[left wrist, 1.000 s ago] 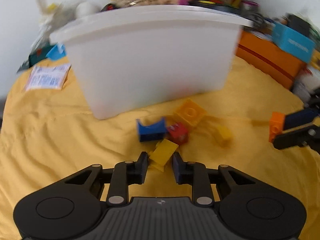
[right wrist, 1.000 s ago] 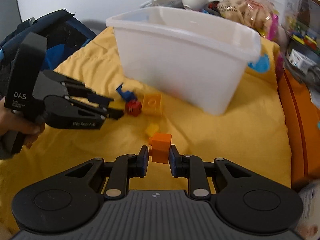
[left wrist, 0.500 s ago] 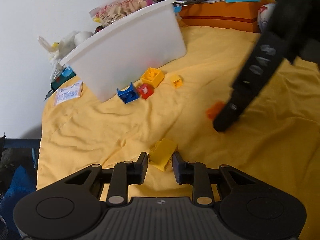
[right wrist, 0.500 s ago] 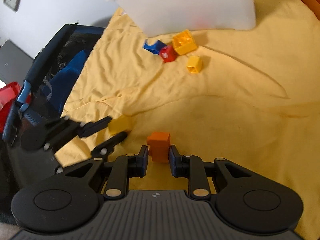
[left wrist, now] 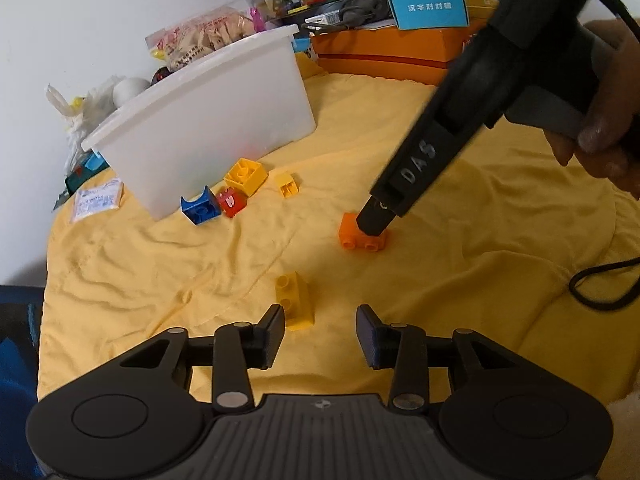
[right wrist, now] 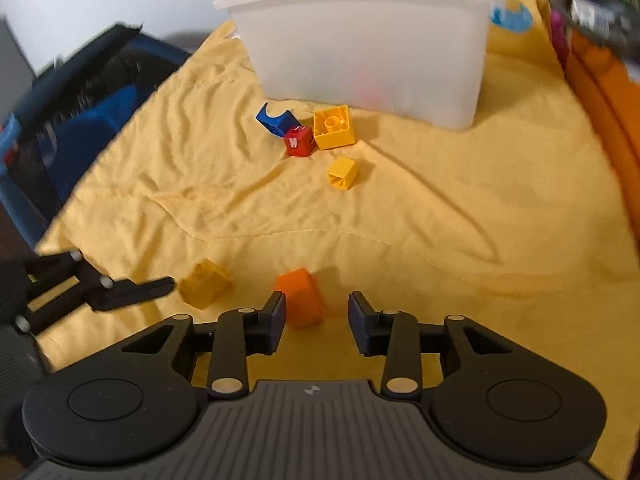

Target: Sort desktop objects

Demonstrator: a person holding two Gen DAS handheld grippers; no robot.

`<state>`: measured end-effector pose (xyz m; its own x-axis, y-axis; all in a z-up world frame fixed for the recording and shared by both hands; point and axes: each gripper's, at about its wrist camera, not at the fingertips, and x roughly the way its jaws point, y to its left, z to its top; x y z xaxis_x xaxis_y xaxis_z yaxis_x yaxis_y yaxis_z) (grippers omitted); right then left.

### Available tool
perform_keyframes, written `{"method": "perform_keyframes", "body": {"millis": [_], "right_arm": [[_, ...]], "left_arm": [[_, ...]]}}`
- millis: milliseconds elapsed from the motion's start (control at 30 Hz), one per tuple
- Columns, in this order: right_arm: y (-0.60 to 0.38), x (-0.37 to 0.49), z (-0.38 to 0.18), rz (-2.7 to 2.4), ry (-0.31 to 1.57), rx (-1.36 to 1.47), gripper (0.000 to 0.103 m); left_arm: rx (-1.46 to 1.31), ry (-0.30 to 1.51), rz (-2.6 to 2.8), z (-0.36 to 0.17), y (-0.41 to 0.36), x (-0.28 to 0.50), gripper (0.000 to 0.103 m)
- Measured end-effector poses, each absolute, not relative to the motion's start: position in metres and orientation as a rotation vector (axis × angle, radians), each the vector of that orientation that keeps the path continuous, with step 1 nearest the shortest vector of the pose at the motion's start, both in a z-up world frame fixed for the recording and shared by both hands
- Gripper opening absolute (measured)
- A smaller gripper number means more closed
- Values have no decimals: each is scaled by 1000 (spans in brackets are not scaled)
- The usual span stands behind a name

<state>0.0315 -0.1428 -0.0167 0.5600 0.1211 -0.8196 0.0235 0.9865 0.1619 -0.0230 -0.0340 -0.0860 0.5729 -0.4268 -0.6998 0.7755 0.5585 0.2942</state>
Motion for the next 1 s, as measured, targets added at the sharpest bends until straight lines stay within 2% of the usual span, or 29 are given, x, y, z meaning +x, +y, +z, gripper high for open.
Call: {"method": "perform_keyframes", "body": {"millis": [100, 200, 267, 367, 900, 933, 1000], "right_arm": [[-137, 28, -10, 69, 946, 88, 39], [-117, 19, 3, 136, 878, -60, 37], [-94, 14, 3, 171, 868, -232, 22], [-75, 14, -8, 211, 889, -331, 19], [-98, 34, -15, 117, 936, -259, 23], [-101, 34, -15, 128, 935, -238, 25], [-101, 34, -16, 150, 943, -250, 38]], "left_arm": [[585, 590, -749, -75, -28, -24, 44], [506, 586, -708, -64, -18, -14, 51], [479, 627, -699, -65, -17, -3, 54], [449, 698, -712, -75, -19, 8, 54], [400, 752, -737, -86, -28, 15, 54], [404, 752, -737, -87, -29, 15, 54], [409, 754, -740, -88, -30, 15, 54]]}}
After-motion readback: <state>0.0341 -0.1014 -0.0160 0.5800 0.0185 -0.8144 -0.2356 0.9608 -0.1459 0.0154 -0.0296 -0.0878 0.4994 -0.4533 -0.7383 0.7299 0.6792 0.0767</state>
